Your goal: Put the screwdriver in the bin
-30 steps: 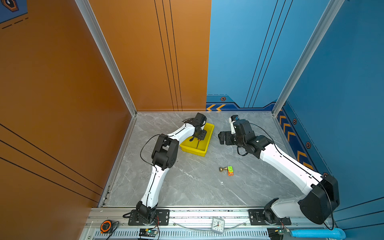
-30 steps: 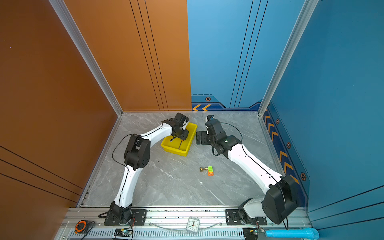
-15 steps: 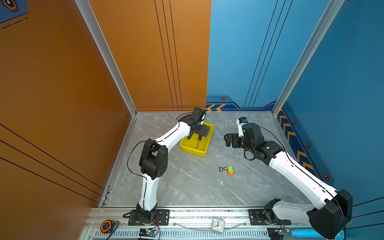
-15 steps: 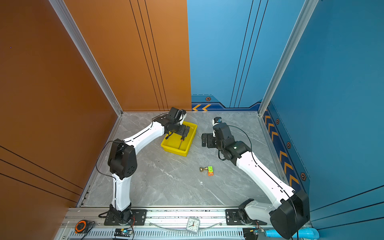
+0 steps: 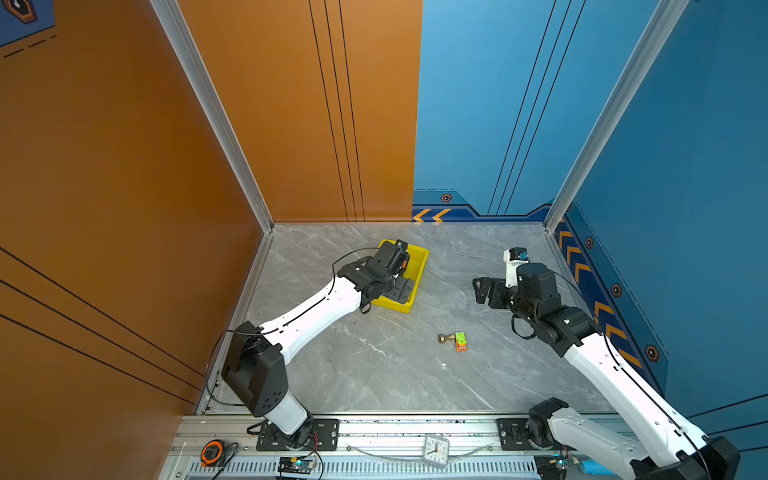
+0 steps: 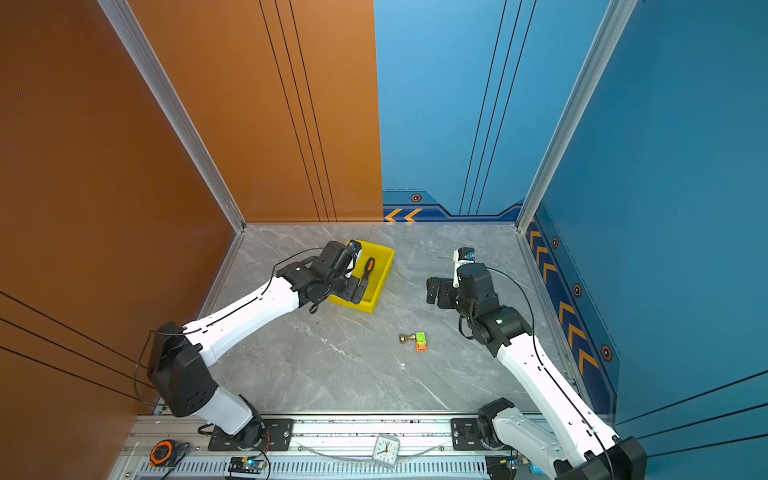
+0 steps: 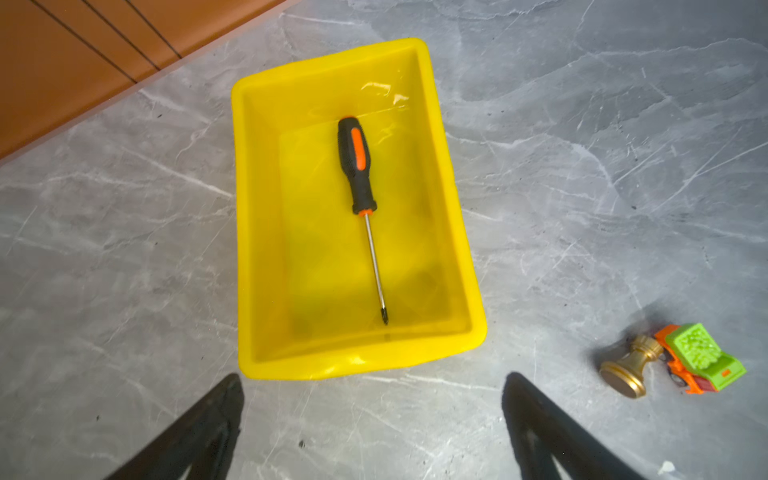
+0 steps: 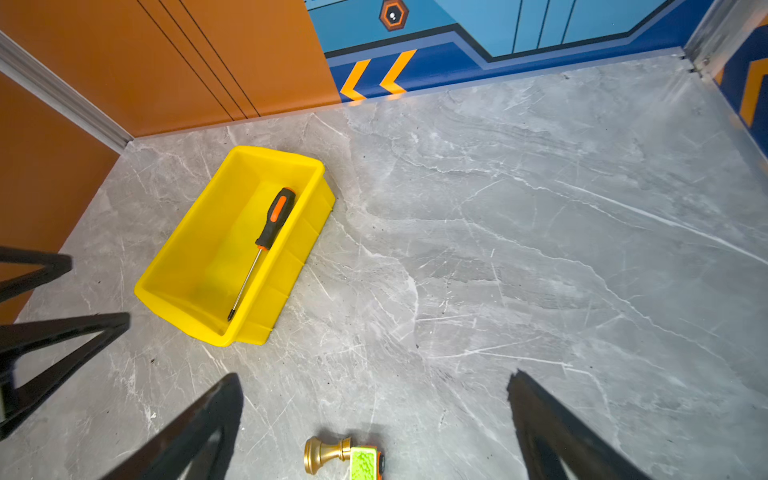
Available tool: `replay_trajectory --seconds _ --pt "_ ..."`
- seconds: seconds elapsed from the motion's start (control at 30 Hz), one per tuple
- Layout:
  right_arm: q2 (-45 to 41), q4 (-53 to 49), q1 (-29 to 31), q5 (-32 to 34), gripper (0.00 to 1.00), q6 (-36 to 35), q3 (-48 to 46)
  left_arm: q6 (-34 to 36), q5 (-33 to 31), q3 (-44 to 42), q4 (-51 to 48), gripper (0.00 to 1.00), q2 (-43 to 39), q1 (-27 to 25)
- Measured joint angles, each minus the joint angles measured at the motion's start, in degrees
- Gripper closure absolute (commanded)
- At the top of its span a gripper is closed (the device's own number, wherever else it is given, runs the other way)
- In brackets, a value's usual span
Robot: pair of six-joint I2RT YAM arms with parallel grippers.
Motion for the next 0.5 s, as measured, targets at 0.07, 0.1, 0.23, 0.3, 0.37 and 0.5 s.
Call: replay_trajectory --seconds 0.07,0.1,0.23,0.3,0.37,0.5 --pt "-1.66 -0.11 -1.42 0.0 0.0 0.0 -1.05 -0.66 -1.7 -5.07 0.83 0.02 -4.52 0.11" --pt "-2.19 -0.33 -1.97 0.07 0.0 0.0 -1.4 -0.85 -2.14 -7.43 1.27 0.02 -6.58 0.31" --pt "-3.48 -1.9 -4.15 0.42 0.0 0.13 -2.91 -1.95 -3.17 -17.57 4.33 0.02 -15.58 2.97" --pt "-3.58 -2.4 -4.98 0.98 0.0 0.31 -3.48 -2.91 -4.15 -22.1 6.16 0.02 -19.61 5.68" --pt "-3.43 -2.84 -5.88 1.79 0.0 0.46 -3.96 -4.09 -6.12 -26.49 8.46 0.02 -23.39 8.07" --pt "-3.56 -2.8 -7.28 4.81 0.0 0.85 -5.46 -6.1 -9.49 -35.74 14.64 0.02 -30.62 12.57"
